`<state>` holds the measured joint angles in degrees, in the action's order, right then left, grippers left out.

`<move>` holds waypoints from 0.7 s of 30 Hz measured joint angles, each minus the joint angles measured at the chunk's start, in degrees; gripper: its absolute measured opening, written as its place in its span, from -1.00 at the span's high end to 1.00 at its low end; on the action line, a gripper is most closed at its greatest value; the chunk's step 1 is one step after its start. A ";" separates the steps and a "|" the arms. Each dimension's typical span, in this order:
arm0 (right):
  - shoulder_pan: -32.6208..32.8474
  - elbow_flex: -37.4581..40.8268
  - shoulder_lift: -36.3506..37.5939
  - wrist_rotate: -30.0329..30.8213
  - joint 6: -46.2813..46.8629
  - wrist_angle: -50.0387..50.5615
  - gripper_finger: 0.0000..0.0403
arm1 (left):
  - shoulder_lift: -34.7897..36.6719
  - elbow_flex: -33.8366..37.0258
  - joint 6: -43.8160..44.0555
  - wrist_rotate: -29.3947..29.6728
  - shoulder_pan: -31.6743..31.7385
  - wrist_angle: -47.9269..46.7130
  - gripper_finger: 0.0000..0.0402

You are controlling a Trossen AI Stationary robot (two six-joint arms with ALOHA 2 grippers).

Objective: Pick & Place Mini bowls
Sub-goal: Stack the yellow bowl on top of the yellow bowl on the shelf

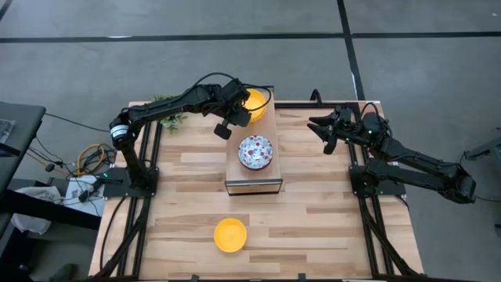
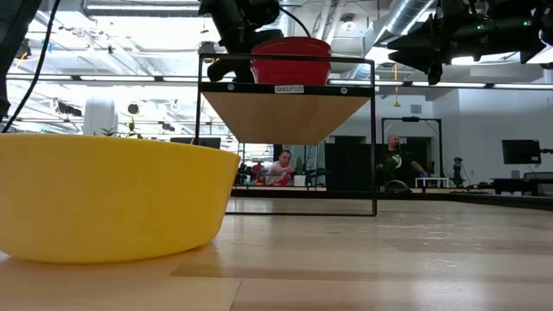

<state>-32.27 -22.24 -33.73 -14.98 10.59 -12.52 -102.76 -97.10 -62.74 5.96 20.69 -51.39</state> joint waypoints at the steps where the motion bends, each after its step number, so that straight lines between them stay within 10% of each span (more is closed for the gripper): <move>1: 0.00 0.00 0.00 0.00 0.00 0.00 0.38 | 0.00 0.00 0.00 -0.01 0.00 0.01 0.96; 21: 0.00 0.00 0.00 0.00 0.00 0.00 0.38 | 0.54 0.01 0.00 -0.03 -0.11 1.67 0.66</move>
<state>-32.27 -22.24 -33.73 -14.98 10.59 -12.52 -102.22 -97.09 -62.74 5.93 20.58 -49.72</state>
